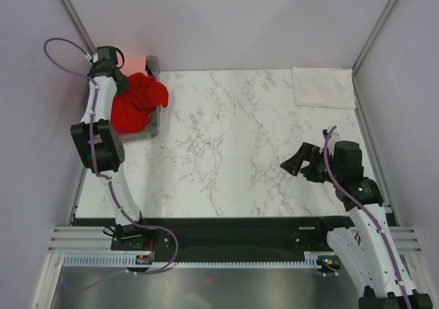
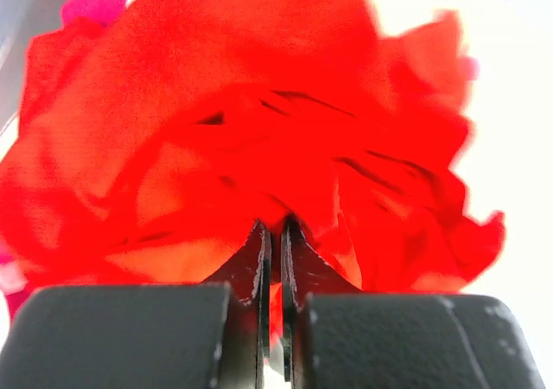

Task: Fold and stack the t-shirts
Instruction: Grab the tshirt from the pile, then move the tshirt to the center of the board, then flatten the tshirt out

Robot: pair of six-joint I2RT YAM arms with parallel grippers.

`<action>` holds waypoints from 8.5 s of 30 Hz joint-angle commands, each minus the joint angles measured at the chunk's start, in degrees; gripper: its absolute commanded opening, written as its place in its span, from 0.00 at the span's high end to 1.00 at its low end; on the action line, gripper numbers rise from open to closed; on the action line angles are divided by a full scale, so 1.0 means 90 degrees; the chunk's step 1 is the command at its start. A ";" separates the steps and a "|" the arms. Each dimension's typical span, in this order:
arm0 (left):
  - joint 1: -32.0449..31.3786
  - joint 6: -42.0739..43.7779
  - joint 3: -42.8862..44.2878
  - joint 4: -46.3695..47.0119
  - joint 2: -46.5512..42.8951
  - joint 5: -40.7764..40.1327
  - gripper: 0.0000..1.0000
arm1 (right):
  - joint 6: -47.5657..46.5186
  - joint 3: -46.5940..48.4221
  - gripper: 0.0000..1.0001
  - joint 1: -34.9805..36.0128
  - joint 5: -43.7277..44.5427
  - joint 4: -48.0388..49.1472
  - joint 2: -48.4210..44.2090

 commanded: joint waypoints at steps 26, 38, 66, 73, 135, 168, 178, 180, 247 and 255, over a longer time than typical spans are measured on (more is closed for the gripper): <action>-0.4781 -0.0915 -0.3735 -0.0058 -0.4906 0.1395 0.32 | 0.0633 0.2793 0.02 0.0014 0.1816 -0.2566 -0.0588; -0.5005 -0.1002 -0.5511 -0.0343 -0.5956 0.1271 0.14 | 0.0331 0.1007 0.05 0.0005 0.0216 -0.2137 -0.0529; -0.5796 -0.2536 -0.8130 -0.0820 -0.8933 -0.0077 0.19 | 0.3700 0.1464 0.05 0.7377 0.4336 0.1330 0.5368; -0.5787 -0.2360 -0.7681 -0.1435 -0.9736 -0.0574 0.18 | 0.3632 0.1766 0.20 0.7456 0.4287 0.1604 0.6003; -0.6186 -0.2301 -0.8334 -0.0072 -0.8557 0.0782 0.24 | 0.2693 0.0284 0.05 0.3293 0.3476 -0.0507 0.1589; -0.8091 -0.3718 -0.8931 0.3730 -0.4424 0.0685 0.73 | 0.3202 -0.1446 0.67 0.3764 0.4834 0.0978 0.2322; -0.8140 -0.3162 -0.7595 0.0959 -0.6297 0.0051 0.98 | 0.3289 -0.0334 1.00 0.3784 0.5107 -0.0854 0.1124; -0.8140 -0.2996 -0.7253 0.0142 -0.6901 0.0011 0.98 | 0.3338 0.0261 1.00 0.3774 0.5068 -0.1548 0.0518; -0.4683 -0.3190 -0.8960 -0.0411 -0.7149 -0.0302 0.52 | 0.2294 -0.0128 0.45 0.4214 0.3379 0.0295 0.2342; -0.4693 -0.3151 -0.9096 -0.0109 -0.6915 -0.0331 0.53 | 0.2264 -0.0196 0.46 0.4214 0.3466 0.0325 0.2333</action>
